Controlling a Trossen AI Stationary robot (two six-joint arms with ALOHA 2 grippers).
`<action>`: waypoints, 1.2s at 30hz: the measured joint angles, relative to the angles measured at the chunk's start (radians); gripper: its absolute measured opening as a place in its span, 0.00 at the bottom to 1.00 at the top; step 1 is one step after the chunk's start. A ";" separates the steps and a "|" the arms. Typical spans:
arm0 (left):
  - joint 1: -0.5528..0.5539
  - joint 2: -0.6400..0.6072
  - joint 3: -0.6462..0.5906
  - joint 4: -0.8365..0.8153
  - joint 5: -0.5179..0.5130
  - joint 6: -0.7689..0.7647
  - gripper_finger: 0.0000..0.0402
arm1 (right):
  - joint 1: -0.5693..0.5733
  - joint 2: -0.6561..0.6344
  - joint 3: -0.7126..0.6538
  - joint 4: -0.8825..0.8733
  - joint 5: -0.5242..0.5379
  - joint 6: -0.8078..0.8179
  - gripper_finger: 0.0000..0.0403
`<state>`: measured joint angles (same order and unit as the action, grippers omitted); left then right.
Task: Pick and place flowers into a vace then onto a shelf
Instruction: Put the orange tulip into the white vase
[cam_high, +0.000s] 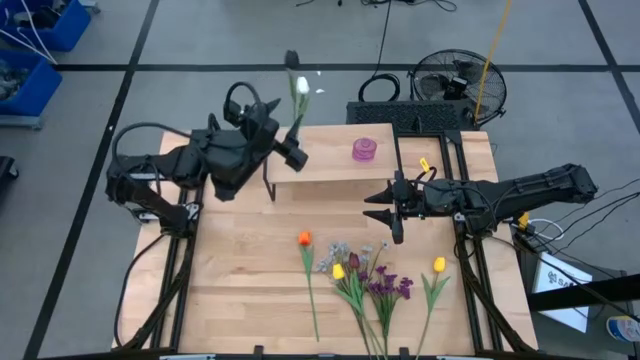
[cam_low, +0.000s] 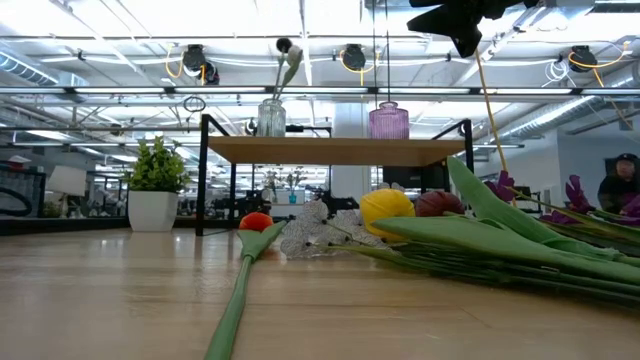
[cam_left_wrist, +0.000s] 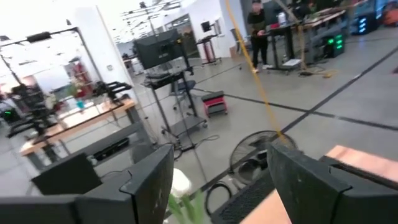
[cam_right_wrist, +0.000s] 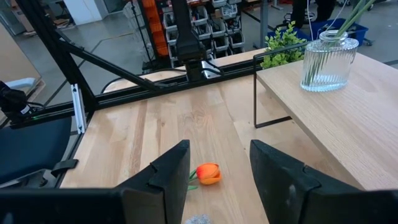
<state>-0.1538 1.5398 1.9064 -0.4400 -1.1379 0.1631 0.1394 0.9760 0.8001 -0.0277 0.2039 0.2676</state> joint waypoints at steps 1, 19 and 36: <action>-0.016 0.000 0.000 -0.001 0.000 -0.009 0.66 | 0.000 0.000 0.000 0.000 0.000 0.000 0.40; -0.187 0.246 -0.002 -0.793 0.581 -1.236 0.51 | 0.000 0.000 -0.001 -0.007 0.000 0.000 0.40; 0.005 0.565 -0.022 -0.812 1.009 -1.433 0.51 | 0.000 0.000 -0.001 -0.009 -0.057 0.091 0.40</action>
<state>-0.1483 2.1048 1.8842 -1.2516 -0.1285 -1.2701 0.1390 0.9760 0.7990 -0.0364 0.1472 0.3586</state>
